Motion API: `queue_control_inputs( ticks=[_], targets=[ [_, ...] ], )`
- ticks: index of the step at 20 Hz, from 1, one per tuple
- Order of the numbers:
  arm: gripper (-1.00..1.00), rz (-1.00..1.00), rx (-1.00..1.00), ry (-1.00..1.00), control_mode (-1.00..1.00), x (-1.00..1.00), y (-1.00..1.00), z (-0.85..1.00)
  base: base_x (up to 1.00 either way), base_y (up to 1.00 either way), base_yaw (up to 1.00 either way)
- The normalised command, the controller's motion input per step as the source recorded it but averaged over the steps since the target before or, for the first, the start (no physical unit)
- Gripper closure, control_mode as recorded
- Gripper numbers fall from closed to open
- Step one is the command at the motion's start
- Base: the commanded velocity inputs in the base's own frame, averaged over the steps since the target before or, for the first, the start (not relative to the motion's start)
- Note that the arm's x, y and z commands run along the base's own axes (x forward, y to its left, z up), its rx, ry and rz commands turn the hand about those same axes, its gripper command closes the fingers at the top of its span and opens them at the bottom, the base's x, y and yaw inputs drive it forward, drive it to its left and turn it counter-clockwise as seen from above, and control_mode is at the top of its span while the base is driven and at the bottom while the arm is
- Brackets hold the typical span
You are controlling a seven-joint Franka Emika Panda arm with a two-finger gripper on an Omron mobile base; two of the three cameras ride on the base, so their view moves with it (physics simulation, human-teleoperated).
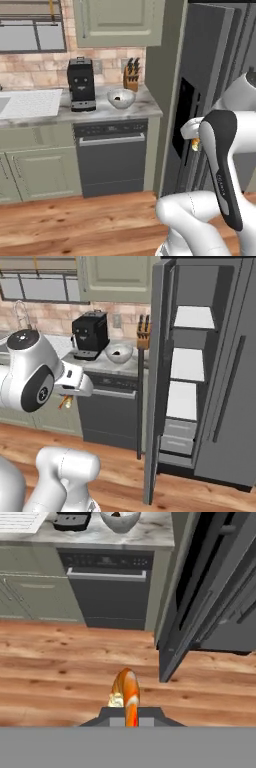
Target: Take the shrimp, sweet potato, and mushroom from the freezer and place them in the bowl on the counter.
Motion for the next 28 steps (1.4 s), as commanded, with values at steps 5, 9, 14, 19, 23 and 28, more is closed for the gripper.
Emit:
queue_control_inputs(
  ticks=[5, 9, 14, 19, 23, 28],
  targets=[
    [1.0, 0.0, 0.0, 0.0, 1.0, 0.0, 0.0, 0.0, 0.19, 0.63, -0.04],
    [1.0, 0.0, 0.0, 0.0, 1.0, 0.0, 0.0, 0.0, 0.78, 0.22, -0.13],
    [1.0, 0.0, 0.0, 0.0, 1.0, 0.0, 0.0, 0.0, 0.99, 0.07, -0.15],
    [1.0, 0.0, 0.0, 0.0, 1.0, 0.0, 0.0, 0.0, 0.87, 0.32, -0.13],
    [1.0, 0.0, 0.0, 0.0, 1.0, 0.0, 0.0, 0.0, 0.53, 0.41, -0.08],
    [1.0, 0.0, 0.0, 0.0, 1.0, 0.0, 0.0, 0.0, 0.4, 0.23, -0.02]
  ],
)
